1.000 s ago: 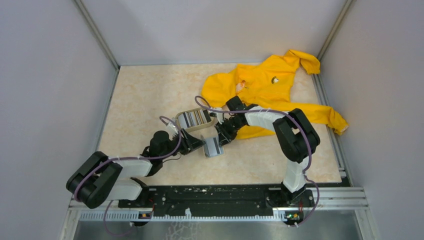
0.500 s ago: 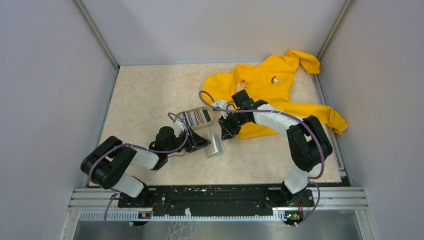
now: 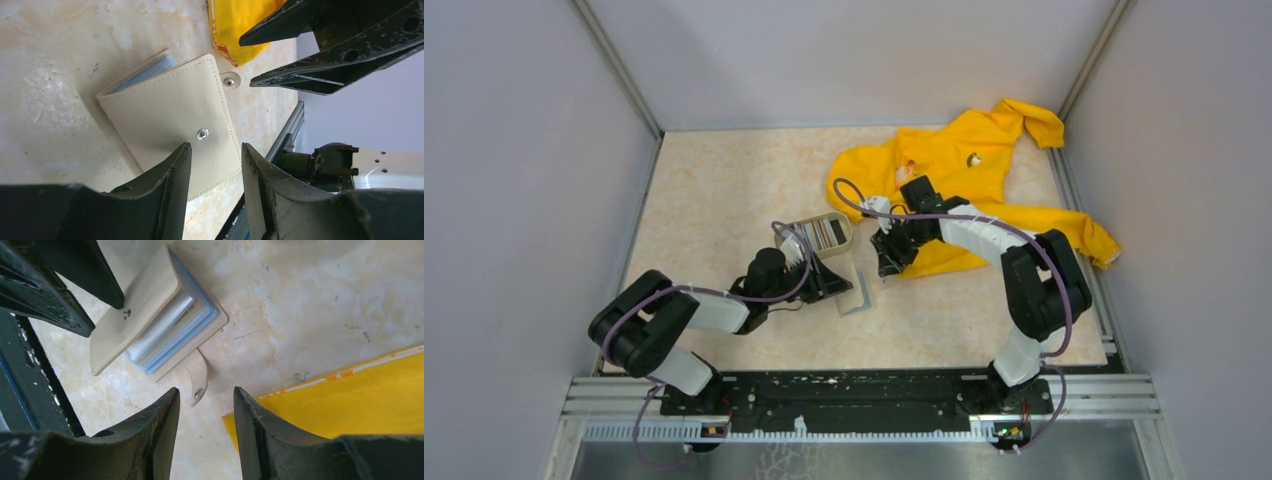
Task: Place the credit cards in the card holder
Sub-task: Close the card holder at the center of the board.
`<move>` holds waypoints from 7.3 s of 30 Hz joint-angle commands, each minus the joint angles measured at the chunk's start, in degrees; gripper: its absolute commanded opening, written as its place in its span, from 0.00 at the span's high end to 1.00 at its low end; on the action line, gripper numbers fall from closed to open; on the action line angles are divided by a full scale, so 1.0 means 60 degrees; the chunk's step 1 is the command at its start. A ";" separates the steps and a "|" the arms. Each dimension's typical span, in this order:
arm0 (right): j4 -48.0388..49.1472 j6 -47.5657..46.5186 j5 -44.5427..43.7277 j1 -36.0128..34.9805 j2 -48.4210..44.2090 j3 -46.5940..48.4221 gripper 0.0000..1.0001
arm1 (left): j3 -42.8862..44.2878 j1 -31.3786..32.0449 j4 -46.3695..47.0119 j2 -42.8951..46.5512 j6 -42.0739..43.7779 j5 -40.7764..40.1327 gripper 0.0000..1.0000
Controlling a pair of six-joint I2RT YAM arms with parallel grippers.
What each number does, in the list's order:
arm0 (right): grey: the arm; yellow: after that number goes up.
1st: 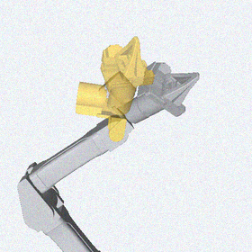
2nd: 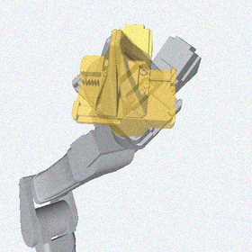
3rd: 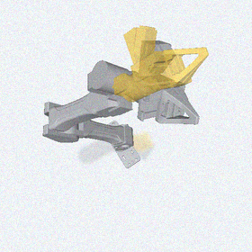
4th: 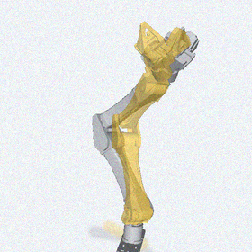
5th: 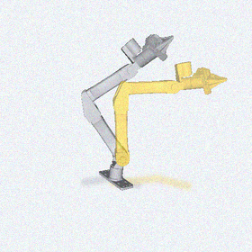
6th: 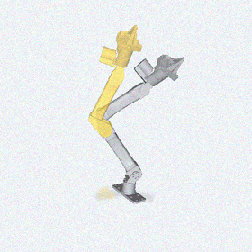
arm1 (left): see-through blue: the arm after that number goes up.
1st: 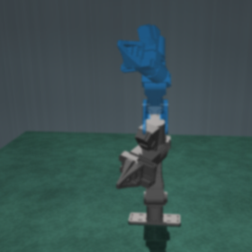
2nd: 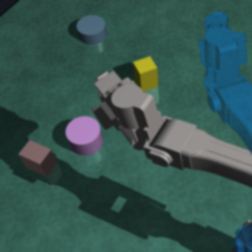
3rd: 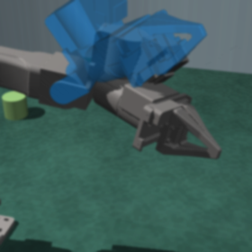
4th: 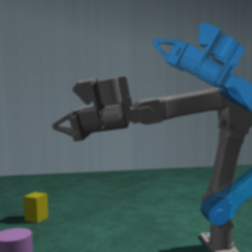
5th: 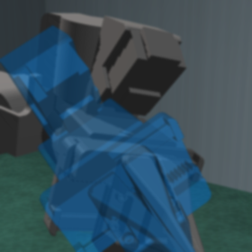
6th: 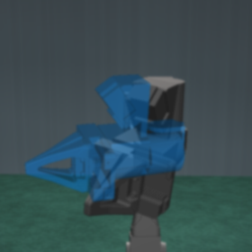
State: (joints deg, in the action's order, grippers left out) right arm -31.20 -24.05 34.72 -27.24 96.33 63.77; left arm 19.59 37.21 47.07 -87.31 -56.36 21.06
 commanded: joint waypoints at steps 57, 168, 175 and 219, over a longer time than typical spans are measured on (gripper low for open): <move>0.0135 0.0510 0.0899 -0.0744 0.0969 0.0842 1.00 | 0.0866 0.1185 -0.3779 0.3257 0.5266 -0.3853 0.27; -0.0983 -0.1601 0.1872 -0.0176 0.0061 0.0842 0.78 | 0.0300 0.0754 0.0919 -0.0015 0.2813 0.0408 0.68; -0.1014 -0.1634 0.1860 -0.0173 0.0061 0.0856 0.78 | 0.0202 0.0639 0.0973 0.0035 0.2723 0.0527 0.68; 0.0037 -0.0813 0.0685 -0.0398 0.1056 0.0742 0.81 | 0.0966 0.0331 0.0786 -0.2005 0.2433 0.0794 0.84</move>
State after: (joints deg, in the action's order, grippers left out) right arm -32.99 -29.32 39.57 -28.91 101.21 67.48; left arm 24.62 39.48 50.94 -98.26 -42.41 25.71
